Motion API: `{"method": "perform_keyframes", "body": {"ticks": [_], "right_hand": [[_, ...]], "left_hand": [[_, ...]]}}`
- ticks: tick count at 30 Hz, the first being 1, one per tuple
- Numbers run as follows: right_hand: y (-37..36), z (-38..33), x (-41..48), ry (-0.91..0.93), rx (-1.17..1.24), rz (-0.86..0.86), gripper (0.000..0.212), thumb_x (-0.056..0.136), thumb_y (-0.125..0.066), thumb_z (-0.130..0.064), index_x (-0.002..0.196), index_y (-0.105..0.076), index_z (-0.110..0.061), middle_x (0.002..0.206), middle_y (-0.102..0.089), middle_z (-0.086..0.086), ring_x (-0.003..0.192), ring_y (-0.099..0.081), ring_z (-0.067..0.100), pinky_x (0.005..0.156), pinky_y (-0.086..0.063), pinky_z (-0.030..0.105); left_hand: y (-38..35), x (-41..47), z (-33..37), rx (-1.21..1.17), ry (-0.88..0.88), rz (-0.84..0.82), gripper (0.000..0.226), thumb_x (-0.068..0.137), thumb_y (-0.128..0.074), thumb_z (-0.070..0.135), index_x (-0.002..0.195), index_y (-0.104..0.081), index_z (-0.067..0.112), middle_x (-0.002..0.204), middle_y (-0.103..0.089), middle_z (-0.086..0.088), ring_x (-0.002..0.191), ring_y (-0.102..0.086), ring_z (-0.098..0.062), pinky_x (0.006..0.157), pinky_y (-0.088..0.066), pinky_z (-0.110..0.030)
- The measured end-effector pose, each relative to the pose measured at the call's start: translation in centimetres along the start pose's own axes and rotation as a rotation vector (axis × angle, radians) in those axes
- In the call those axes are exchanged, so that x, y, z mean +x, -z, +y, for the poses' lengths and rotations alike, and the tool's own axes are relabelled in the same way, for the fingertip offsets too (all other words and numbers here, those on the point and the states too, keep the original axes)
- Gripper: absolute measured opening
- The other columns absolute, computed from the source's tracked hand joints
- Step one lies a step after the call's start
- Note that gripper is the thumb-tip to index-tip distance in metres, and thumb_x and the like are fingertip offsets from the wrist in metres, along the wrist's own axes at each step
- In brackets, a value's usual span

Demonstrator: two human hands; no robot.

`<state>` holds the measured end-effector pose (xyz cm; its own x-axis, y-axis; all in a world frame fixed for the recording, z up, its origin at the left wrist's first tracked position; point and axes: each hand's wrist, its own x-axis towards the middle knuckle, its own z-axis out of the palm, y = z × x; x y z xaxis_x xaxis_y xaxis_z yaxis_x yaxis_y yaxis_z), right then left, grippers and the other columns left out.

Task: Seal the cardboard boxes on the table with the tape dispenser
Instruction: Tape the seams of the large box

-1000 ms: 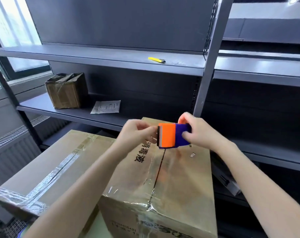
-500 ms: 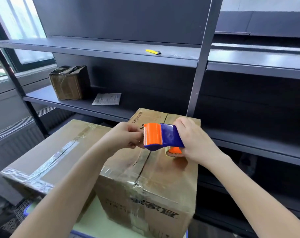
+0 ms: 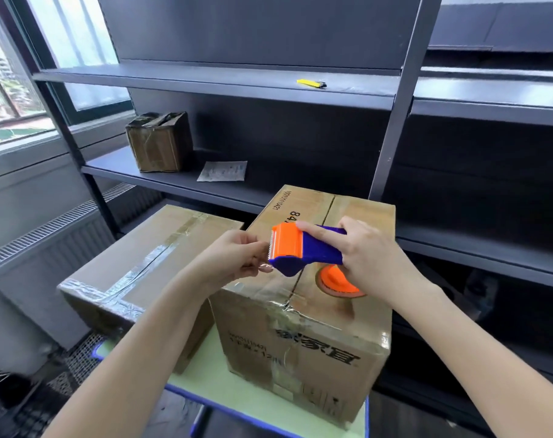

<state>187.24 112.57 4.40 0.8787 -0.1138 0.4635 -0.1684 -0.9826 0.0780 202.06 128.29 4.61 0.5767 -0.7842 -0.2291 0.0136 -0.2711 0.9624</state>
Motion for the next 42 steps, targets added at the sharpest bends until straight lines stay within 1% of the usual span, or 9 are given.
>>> {"method": "perform_keyframes", "body": {"ticks": [3,5,11,14,19,26,34,40,42], "right_hand": [[1.1,-2.9,0.3,-0.069,-0.008,-0.174,0.074,0.096,-0.04,-0.014,0.141,0.007,-0.048,0.091,-0.036,0.001,0.079,-0.035,0.015,0.068,-0.029,0.026],[1.2,-5.0,0.7,-0.094,0.022,-0.2,0.07,0.098,-0.034,-0.014,0.142,0.007,-0.052,0.095,-0.035,-0.001,0.082,-0.034,0.014,0.07,-0.027,0.025],[1.3,-7.5,0.8,-0.149,-0.047,-0.245,0.076,0.095,-0.034,-0.009,0.14,0.004,-0.056,0.09,-0.032,-0.001,0.081,-0.033,0.015,0.072,-0.028,0.026],[1.3,-6.9,-0.3,-0.174,-0.042,-0.28,0.081,0.093,-0.038,-0.008,0.131,0.01,-0.061,0.089,-0.036,-0.001,0.08,-0.034,0.014,0.071,-0.031,0.025],[1.4,-7.6,-0.9,-0.228,-0.064,-0.269,0.082,0.094,-0.039,-0.007,0.124,0.014,-0.062,0.089,-0.033,-0.003,0.079,-0.034,0.012,0.072,-0.029,0.024],[1.4,-7.5,-2.1,-0.265,-0.105,-0.298,0.091,0.092,-0.039,-0.007,0.115,0.019,-0.073,0.089,-0.04,-0.002,0.088,-0.045,0.018,0.077,-0.044,0.03],[3.3,-5.2,-3.7,-0.302,-0.234,-0.405,0.081,0.091,-0.046,-0.02,0.125,0.011,-0.065,0.092,-0.043,-0.005,0.086,-0.044,0.012,0.072,-0.029,0.022],[3.3,-5.2,-3.8,-0.294,-0.263,-0.434,0.083,0.092,-0.044,-0.019,0.114,0.022,-0.065,0.091,-0.042,-0.004,0.086,-0.044,0.013,0.072,-0.031,0.023],[3.3,-5.4,-3.7,-0.29,-0.282,-0.449,0.083,0.092,-0.043,-0.019,0.113,0.024,-0.063,0.09,-0.04,-0.004,0.084,-0.043,0.012,0.07,-0.03,0.022]], "left_hand": [[2.0,-0.9,-1.0,-0.004,0.036,-0.015,0.022,0.096,-0.048,0.008,0.074,-0.051,0.006,0.044,-0.054,0.005,0.05,-0.059,-0.004,0.058,-0.039,-0.02],[3.6,-1.4,-1.8,0.014,0.055,-0.025,0.021,0.096,-0.047,0.006,0.076,-0.052,0.006,0.042,-0.052,0.005,0.049,-0.057,-0.004,0.053,-0.04,-0.018],[10.8,-2.4,-4.0,-0.062,0.088,0.062,0.016,0.094,-0.055,0.011,0.08,-0.057,0.003,0.054,-0.058,-0.001,0.043,-0.052,-0.003,0.042,-0.041,-0.013],[13.0,-2.3,-5.3,-0.093,0.113,0.009,0.011,0.092,-0.057,0.011,0.087,-0.057,0.002,0.06,-0.063,-0.003,0.048,-0.056,-0.005,0.042,-0.042,-0.013],[12.4,-1.6,-5.6,-0.045,0.096,-0.059,0.015,0.094,-0.055,0.009,0.08,-0.056,0.003,0.048,-0.057,0.003,0.041,-0.049,-0.003,0.042,-0.041,-0.013],[13.7,0.1,-5.9,-0.006,0.118,-0.049,0.017,0.093,-0.056,0.007,0.077,-0.056,0.005,0.047,-0.053,0.003,0.041,-0.042,-0.006,0.04,-0.038,-0.014],[13.1,1.4,-8.0,0.103,-0.002,0.02,0.017,0.09,-0.06,0.016,0.087,-0.064,0.0,0.067,-0.056,-0.004,0.045,-0.043,-0.006,0.041,-0.038,-0.013],[12.5,2.2,-9.7,0.146,-0.017,0.043,0.029,0.086,-0.068,0.029,0.082,-0.058,0.001,0.068,-0.055,-0.007,0.052,-0.043,-0.011,0.049,-0.039,-0.018],[12.0,2.0,-10.1,0.187,-0.035,0.044,0.029,0.086,-0.067,0.029,0.073,-0.057,0.005,0.056,-0.055,0.002,0.049,-0.042,-0.009,0.05,-0.036,-0.019]]}}
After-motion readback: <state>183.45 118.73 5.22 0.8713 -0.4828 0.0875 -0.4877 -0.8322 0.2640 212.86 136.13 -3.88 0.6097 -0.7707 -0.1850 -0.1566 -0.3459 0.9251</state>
